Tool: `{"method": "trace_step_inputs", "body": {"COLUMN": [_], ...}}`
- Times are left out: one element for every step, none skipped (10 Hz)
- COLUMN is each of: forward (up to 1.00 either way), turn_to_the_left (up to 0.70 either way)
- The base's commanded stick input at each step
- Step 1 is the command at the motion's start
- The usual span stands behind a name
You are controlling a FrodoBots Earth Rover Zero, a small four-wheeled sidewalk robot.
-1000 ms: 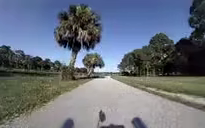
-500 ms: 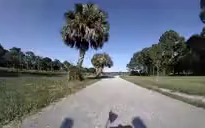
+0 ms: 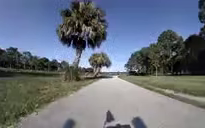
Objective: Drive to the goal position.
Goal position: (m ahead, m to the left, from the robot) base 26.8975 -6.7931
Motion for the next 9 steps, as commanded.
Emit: {"method": "trace_step_inputs", "body": {"forward": [0.70,0.70,0.70,0.70,0.70,0.70,0.70,0.70,0.70], "turn_to_the_left": [0.00,0.00,0.00,0.00,0.00,0.00,0.00,0.00,0.22]}}
